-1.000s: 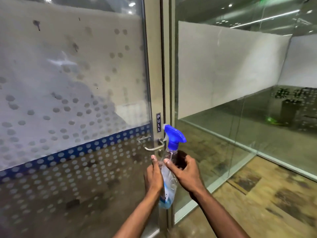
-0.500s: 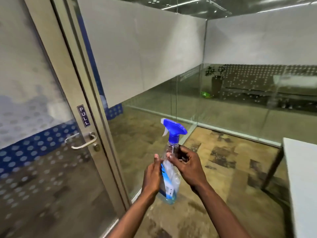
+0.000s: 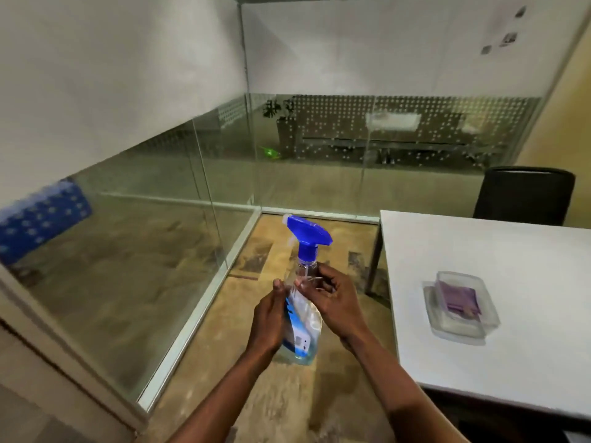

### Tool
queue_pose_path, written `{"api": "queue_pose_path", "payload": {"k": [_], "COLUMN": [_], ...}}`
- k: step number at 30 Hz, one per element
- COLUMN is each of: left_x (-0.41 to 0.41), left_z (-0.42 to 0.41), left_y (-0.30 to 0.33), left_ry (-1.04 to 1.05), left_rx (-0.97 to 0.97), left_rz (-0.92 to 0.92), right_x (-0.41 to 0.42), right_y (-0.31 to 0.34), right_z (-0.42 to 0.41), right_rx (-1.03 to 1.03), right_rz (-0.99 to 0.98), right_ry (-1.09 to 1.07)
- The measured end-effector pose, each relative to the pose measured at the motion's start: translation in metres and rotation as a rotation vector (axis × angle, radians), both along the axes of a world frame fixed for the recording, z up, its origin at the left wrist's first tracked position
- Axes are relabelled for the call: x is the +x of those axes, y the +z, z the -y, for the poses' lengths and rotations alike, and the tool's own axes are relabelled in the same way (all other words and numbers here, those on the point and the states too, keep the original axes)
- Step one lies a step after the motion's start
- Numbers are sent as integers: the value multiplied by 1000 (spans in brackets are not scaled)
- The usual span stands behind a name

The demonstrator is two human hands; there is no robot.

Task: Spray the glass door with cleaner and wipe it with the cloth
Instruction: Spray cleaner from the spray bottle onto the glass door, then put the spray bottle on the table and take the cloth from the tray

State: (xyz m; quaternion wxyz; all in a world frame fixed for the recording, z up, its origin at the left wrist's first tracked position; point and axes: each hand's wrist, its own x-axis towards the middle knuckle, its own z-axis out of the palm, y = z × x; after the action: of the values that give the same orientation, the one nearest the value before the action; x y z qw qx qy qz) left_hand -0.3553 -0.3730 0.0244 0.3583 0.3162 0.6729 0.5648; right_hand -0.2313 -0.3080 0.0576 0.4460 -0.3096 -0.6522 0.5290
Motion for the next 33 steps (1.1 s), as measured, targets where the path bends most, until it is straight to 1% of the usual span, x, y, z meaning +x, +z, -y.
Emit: {"api": "queue_pose_path", "payload": {"k": [4,9,14,20,25,30,33], "left_x": [19,40,57,72,88,113,132], "left_z": [-31,-75,-118,-156,-171,-191,-206], "left_y": [-14,-22,-29,-26,-28,-34,-34], "left_ry": [-89,-195,-322,-568,-774,-833,-845], "left_rx": [-42,-71,-63,-59,-50,-61,-46], "left_rz": [-16,29,-37,-106,-127,-111,-82], "right_x": [28,59,85,114,142,169,192], "right_y": [-5,-14,-18,-23,-24,-29,-31], "right_z": [-15,-37,-69,-102,-112,-128,-143], "right_rx": [-22,-78,3,-26,-83,-125,-132], "right_rz": [24,48,155,214,211,179,161], "right_ry": [-96,-183,-304,-355,-423,-475,-456]}}
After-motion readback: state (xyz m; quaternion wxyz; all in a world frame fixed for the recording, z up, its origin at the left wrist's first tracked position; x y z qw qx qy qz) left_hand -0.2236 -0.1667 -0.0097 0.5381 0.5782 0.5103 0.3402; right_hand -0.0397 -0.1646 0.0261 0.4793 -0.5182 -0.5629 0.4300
